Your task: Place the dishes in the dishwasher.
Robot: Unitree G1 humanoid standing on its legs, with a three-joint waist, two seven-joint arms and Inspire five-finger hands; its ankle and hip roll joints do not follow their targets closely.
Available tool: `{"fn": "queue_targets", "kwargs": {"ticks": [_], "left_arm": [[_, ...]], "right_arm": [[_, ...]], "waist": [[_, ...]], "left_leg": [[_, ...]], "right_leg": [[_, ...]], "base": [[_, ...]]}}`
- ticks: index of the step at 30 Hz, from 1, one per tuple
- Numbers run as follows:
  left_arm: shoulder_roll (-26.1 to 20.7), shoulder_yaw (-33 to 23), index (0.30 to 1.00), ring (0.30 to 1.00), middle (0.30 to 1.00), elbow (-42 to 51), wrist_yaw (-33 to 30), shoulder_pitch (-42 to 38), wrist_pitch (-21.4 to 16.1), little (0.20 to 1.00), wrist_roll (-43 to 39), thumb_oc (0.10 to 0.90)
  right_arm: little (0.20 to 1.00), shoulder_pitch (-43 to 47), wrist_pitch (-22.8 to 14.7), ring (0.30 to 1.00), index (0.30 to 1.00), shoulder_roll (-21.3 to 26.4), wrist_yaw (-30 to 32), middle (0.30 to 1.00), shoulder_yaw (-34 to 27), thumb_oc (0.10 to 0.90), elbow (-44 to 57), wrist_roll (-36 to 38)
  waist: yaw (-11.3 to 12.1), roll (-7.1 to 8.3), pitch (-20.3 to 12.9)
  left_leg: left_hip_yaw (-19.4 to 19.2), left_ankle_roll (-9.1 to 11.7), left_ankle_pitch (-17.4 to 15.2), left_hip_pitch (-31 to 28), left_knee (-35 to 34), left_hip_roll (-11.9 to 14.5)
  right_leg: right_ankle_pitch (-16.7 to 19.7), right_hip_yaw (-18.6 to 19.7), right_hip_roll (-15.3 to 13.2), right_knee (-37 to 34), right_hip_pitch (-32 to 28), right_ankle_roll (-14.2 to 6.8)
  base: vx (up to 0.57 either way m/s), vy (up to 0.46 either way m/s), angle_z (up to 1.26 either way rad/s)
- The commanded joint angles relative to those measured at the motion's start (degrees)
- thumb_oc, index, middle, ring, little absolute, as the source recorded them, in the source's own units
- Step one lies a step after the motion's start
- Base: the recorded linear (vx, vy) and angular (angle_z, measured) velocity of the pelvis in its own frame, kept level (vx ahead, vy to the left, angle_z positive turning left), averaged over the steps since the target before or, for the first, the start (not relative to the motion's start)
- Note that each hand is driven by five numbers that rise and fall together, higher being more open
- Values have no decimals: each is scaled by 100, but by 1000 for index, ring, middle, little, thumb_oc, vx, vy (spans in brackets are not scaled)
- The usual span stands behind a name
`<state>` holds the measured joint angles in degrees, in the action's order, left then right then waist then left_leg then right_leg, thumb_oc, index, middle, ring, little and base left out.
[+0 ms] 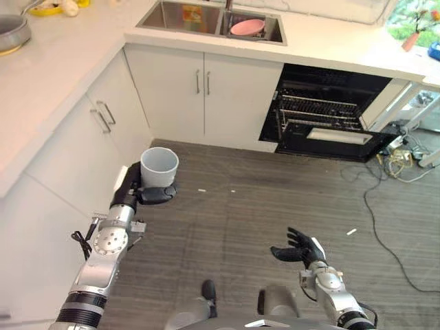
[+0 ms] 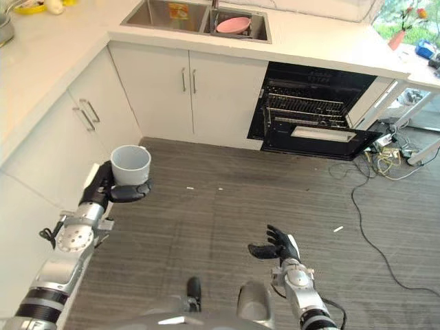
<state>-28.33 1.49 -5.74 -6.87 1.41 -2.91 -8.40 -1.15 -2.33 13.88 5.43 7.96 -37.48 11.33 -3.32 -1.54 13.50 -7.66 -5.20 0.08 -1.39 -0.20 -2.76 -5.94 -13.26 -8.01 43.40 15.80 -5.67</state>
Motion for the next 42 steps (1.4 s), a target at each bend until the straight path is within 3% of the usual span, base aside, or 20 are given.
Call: {"fn": "queue_targets", "kwargs": {"ticks": [1,2,4,5,7,9,11,13,14,15,16,18,21,22,23,25,31,33,37,42], "left_arm": [[-57,-151,300,300,300,757,-5,120,-590,300,13,400],[-57,-153,300,300,300,756,-2,127,-591,300,12,400],[10,-258,300,300,300,738,-25,97,-590,300,155,400],[37,-270,300,300,300,720,-25,86,-592,300,195,400],[68,-282,300,300,300,695,-7,108,-618,300,204,400],[187,-176,300,300,300,628,41,170,-617,300,245,400],[206,-128,300,300,300,603,36,160,-617,300,252,400],[196,-66,300,300,300,590,51,210,-611,300,214,400],[197,-65,300,300,300,592,52,214,-611,300,214,400],[181,-65,300,300,300,573,-1,237,-626,300,180,400],[184,-52,300,300,300,552,-44,197,-610,300,157,400],[259,-43,300,300,300,503,-95,168,-584,300,163,400],[293,-76,300,300,300,471,-130,264,-599,300,238,400],[294,-77,300,300,300,470,-130,267,-600,300,239,400],[321,-129,300,300,300,478,-143,321,-621,300,235,400],[363,-199,300,300,300,487,-160,367,-646,300,255,400],[442,-204,300,300,300,426,-156,424,-649,300,324,400],[352,-231,300,300,300,424,-133,403,-604,300,366,400],[248,-409,300,300,300,528,-240,428,-634,300,342,400],[328,-558,300,300,300,624,-334,507,-710,300,151,400]], "right_arm": [[900,385,-375,900,900,500,55,900,-119,800,121,-63],[900,376,-371,900,900,499,56,900,-116,800,127,-68],[900,414,-407,900,900,498,91,900,-74,800,310,-252],[900,396,-424,900,900,505,84,900,-78,800,378,-272],[900,335,-428,900,900,529,64,900,-68,800,499,-277],[900,93,-489,900,900,618,39,900,-110,800,680,-231],[900,68,-503,900,900,671,60,900,-110,800,668,-198],[900,-3,-507,900,900,706,54,900,-77,800,751,-126],[900,-15,-498,900,900,710,52,900,-80,800,767,-123],[900,-17,-483,900,900,776,62,900,-33,800,838,-135],[900,-6,-471,900,900,831,84,900,-33,800,870,-156],[900,-11,-466,900,900,847,114,900,-14,800,888,-158],[900,51,-474,900,900,870,47,900,66,800,918,-185],[900,50,-474,900,900,871,46,900,69,800,917,-185],[900,101,-468,900,900,832,-20,900,156,800,856,-204],[900,130,-479,900,900,814,-48,900,204,800,857,-228],[900,65,-474,900,900,776,-96,900,195,800,936,-277],[900,86,-454,900,900,746,-136,900,146,800,1021,-349],[900,249,-497,900,900,720,-211,900,117,800,1427,-414],[900,357,-561,900,900,753,-160,900,-102,800,1960,-275]], "waist": [[101,158,-341],[96,126,-331],[201,226,-411],[188,275,-427],[200,299,-467],[154,333,-683],[142,267,-701],[154,179,-700],[154,167,-700],[187,115,-664],[212,172,-592],[272,162,-523],[502,236,-423],[517,240,-424],[598,223,-399],[649,182,-378],[669,5,-478],[661,-21,-537],[740,-41,-399],[797,-97,-417]], "left_leg": [[-20,570,-215,-277,-53,413],[-12,585,-241,-326,-76,453],[-363,721,-644,-772,-177,460],[-432,723,-720,-865,-134,431],[-452,707,-964,-969,9,410],[-351,671,-1410,-1136,733,315],[-344,774,-1373,-1070,1273,395],[-338,1132,-840,-644,2929,686],[-326,1161,-865,-598,3017,721],[-260,1305,-536,-344,3664,842],[-280,1243,-360,-74,3833,829],[-293,1075,-619,200,3535,935],[308,887,-1058,707,2733,443],[290,884,-1057,685,2709,441],[762,928,-881,760,2082,213],[1049,946,-725,873,1873,9],[977,847,-532,437,1078,4],[840,703,-514,231,868,58],[519,429,-670,34,856,137],[313,376,-803,-110,719,297]], "right_leg": [[516,-777,87,-3018,-415,-233],[519,-798,138,-3088,-489,-233],[662,-1834,94,-4068,-435,-296],[702,-1988,18,-4129,-369,-267],[713,-2002,36,-4265,-488,-261],[716,-1847,96,-4198,-845,-49],[650,-1857,163,-4109,-976,31],[450,-1805,340,-4041,-1313,284],[441,-1809,368,-4047,-1311,307],[266,-1669,528,-4125,-1537,473],[310,-1710,437,-4143,-1571,544],[220,-1575,427,-4188,-1715,507],[245,-1041,362,-4281,-1826,326],[245,-1024,360,-4285,-1831,322],[290,-691,390,-4322,-1866,278],[304,-462,426,-4352,-1932,250],[193,-167,548,-4306,-2079,197],[67,-218,491,-3749,-1942,137],[35,-412,120,-2524,-1299,-201],[302,-558,-410,-2714,-982,-233]], "base": [[367,79,8],[384,71,28],[453,41,2],[496,12,-21],[393,4,-14],[625,31,-26],[351,-42,-37],[349,-104,-31],[298,-80,-59],[159,-28,-71],[302,-11,-80],[161,105,-74],[167,158,-76],[188,158,-92],[169,138,-109],[163,147,-119],[119,133,-43],[116,171,-59],[57,105,-81],[74,-77,-67]]}}
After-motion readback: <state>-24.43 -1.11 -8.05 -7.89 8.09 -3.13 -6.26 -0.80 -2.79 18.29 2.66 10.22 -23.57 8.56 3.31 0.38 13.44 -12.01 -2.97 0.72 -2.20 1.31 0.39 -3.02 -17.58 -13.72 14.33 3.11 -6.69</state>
